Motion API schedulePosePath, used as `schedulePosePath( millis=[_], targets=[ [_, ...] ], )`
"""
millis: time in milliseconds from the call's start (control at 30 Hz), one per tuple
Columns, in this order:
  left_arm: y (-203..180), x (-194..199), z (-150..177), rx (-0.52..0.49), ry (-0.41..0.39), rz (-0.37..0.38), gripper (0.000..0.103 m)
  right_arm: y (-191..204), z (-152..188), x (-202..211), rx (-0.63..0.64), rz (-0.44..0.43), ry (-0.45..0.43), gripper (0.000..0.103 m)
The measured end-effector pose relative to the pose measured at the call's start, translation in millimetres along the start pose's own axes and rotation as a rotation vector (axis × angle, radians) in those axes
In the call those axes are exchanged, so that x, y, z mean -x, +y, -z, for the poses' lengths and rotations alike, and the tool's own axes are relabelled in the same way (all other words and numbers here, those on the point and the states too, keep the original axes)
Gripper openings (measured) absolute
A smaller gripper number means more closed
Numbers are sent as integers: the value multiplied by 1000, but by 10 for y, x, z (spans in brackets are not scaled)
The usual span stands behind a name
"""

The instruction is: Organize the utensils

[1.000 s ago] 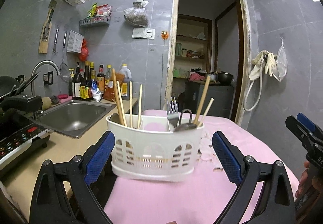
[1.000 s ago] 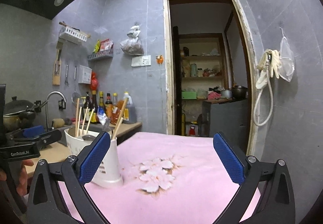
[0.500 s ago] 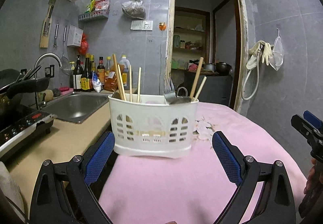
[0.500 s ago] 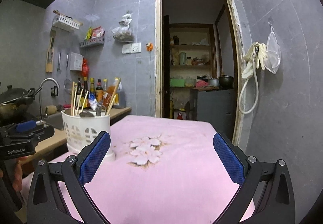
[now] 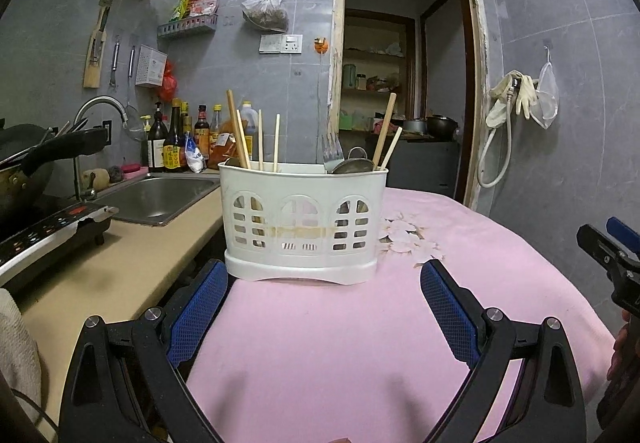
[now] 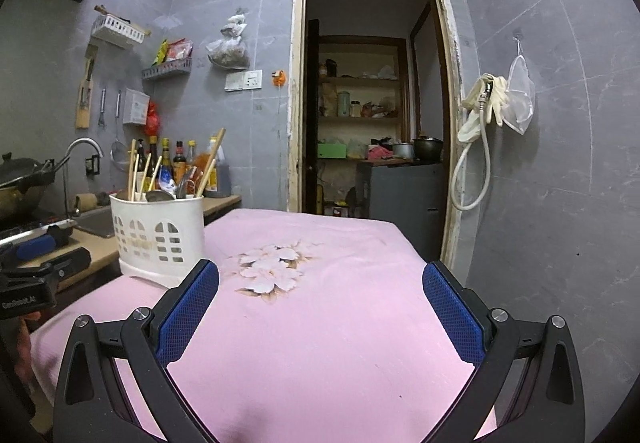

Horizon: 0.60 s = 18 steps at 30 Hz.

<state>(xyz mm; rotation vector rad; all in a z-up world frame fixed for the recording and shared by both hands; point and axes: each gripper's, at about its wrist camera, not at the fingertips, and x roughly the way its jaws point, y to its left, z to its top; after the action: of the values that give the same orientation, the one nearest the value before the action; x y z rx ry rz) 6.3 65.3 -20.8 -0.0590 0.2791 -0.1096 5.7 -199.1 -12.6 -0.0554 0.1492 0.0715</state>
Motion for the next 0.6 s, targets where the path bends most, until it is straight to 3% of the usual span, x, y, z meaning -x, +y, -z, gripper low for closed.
schedulePosePath(
  millis=[600],
  targets=[
    [78, -8, 37, 5, 7, -9, 95, -44, 65, -36, -18, -9, 27, 103]
  ],
)
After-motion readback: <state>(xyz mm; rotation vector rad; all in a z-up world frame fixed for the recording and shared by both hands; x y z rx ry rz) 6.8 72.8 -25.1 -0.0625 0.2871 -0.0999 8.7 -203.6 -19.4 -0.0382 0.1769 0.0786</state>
